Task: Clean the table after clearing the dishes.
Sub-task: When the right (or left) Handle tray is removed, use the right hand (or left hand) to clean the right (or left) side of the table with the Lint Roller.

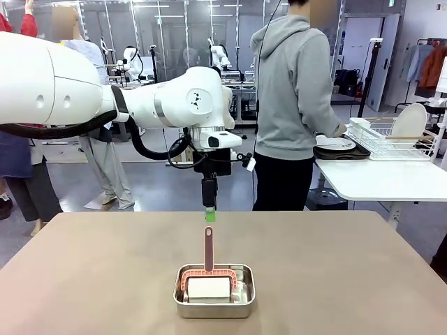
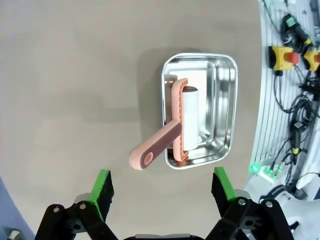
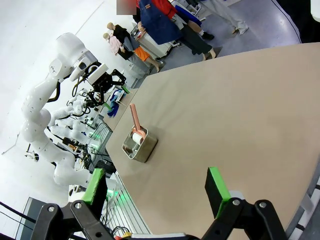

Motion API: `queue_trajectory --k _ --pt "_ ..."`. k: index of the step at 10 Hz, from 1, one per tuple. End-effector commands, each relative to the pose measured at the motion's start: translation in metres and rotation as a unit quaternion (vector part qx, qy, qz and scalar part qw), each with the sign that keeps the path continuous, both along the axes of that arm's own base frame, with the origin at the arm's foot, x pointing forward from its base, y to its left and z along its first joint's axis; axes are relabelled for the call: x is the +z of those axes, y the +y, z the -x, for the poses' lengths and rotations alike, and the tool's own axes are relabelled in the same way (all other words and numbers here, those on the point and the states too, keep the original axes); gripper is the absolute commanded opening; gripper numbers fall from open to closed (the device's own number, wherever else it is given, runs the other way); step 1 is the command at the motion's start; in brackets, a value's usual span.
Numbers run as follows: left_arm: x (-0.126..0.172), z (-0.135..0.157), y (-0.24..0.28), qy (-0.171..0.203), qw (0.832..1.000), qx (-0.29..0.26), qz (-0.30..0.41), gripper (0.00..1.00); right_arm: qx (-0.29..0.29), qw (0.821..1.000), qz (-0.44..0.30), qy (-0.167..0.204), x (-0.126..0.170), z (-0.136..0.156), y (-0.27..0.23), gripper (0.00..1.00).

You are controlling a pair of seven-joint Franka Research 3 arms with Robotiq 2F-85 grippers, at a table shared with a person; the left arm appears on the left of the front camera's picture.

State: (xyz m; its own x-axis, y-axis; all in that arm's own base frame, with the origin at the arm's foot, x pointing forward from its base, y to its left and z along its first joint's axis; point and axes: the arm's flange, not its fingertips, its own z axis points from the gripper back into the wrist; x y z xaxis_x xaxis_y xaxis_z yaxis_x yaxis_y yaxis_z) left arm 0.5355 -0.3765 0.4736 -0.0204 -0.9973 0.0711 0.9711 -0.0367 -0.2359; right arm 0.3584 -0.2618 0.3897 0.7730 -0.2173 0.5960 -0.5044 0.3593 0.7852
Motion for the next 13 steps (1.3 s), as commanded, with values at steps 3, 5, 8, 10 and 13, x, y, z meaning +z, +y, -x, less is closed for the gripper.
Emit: queue_trajectory --k 3,5,8,10,13 --pt "-0.031 -0.014 -0.008 0.045 0.999 0.023 -0.004 1.00 -0.006 1.000 0.003 -0.004 0.002 0.003 0.004 1.00" --pt "-0.045 -0.017 -0.011 0.059 0.997 0.039 -0.019 1.00 -0.006 1.000 0.003 -0.004 0.002 0.003 0.004 1.00" --pt "-0.072 -0.014 -0.007 0.103 0.993 0.042 -0.034 1.00 -0.006 1.000 0.003 -0.004 0.002 0.003 0.004 1.00" --pt "-0.082 -0.011 -0.003 0.109 0.992 0.043 -0.047 1.00 -0.006 1.000 0.003 -0.004 0.002 0.003 0.004 1.00" --pt "-0.088 -0.008 -0.001 0.115 0.992 0.039 -0.046 1.00 -0.006 1.000 0.003 -0.004 0.002 0.003 0.004 1.00"
